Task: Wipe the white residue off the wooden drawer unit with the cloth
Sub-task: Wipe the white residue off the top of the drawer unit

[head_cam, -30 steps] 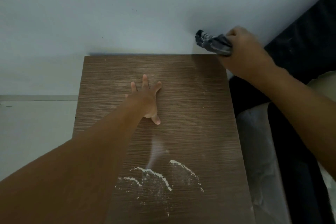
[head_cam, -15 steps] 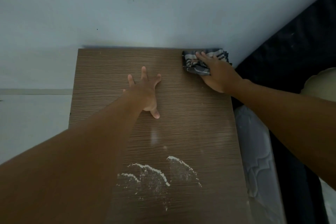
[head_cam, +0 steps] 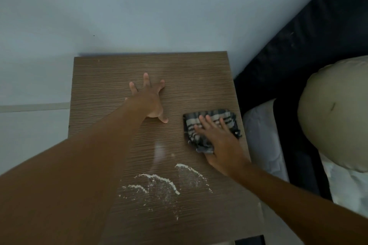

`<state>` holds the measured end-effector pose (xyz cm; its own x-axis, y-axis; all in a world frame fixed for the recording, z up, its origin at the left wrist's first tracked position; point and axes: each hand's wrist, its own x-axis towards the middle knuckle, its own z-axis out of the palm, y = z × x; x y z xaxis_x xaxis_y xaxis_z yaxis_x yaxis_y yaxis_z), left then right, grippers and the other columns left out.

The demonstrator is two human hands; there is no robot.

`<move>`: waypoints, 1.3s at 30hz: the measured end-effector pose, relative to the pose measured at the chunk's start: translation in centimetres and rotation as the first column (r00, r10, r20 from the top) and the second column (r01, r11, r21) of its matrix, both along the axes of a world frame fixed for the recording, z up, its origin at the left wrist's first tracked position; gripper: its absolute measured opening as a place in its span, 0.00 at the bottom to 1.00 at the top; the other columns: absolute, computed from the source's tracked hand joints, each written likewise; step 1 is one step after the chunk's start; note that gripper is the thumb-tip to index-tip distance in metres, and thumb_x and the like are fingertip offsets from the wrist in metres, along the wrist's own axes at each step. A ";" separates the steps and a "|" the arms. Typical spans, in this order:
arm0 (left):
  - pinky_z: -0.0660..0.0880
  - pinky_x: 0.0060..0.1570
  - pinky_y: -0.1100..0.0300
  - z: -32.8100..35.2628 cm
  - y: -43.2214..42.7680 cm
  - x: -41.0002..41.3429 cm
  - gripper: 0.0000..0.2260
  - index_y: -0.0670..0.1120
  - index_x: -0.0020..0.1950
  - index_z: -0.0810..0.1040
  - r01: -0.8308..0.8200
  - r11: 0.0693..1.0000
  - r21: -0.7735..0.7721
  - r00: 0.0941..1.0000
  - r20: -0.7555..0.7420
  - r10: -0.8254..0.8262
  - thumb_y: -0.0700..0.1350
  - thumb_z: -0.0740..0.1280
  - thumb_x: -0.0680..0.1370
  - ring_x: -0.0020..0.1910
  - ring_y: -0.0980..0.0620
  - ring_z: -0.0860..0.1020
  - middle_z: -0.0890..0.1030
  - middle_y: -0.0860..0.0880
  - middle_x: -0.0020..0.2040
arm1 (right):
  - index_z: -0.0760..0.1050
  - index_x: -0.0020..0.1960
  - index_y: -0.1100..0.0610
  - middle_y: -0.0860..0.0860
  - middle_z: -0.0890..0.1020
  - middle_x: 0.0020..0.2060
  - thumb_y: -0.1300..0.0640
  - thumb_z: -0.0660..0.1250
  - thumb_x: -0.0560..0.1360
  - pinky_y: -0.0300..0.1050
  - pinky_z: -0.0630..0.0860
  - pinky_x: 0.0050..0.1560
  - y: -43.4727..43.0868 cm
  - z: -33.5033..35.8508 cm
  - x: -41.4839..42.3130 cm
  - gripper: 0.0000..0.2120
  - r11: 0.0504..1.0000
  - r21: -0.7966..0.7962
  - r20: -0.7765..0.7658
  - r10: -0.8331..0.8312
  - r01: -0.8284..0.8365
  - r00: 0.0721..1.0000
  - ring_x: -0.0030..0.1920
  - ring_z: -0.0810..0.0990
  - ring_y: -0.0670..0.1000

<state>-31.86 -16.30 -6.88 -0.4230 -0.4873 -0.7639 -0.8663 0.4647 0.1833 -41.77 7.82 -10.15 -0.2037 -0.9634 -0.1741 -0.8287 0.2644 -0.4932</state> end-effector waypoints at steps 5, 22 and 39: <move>0.49 0.72 0.32 -0.2 0.7 0.1 0.56 0.60 0.78 0.38 -0.019 1.000 0.002 1.000 -0.019 0.019 0.54 0.78 0.66 0.74 0.34 0.32 0.27 0.49 0.76 | 0.59 0.75 0.49 0.46 0.55 0.76 0.55 0.68 0.68 0.55 0.43 0.77 5.1 0.6 4.8 0.37 0.987 0.154 0.067 0.036 -0.046 0.997 0.78 0.47 0.47; 0.52 0.71 0.31 -0.1 1.6 -0.3 0.55 0.62 0.77 0.39 -0.064 0.997 0.030 0.998 -0.023 0.065 0.51 0.79 0.66 0.74 0.35 0.32 0.26 0.50 0.75 | 0.77 0.60 0.47 0.42 0.82 0.48 0.61 0.67 0.76 0.42 0.75 0.45 -8.0 14.3 -8.6 0.15 0.999 -0.033 0.006 -0.039 0.039 0.999 0.47 0.80 0.44; 0.52 0.70 0.30 -0.3 1.2 -0.7 0.57 0.64 0.76 0.37 -0.064 0.997 0.041 0.998 -0.008 0.065 0.49 0.80 0.66 0.73 0.34 0.30 0.24 0.51 0.74 | 0.45 0.79 0.50 0.48 0.50 0.79 0.40 0.57 0.80 0.41 0.34 0.69 -14.9 2.1 -12.9 0.34 0.978 0.207 -0.112 0.063 -0.039 0.992 0.73 0.43 0.43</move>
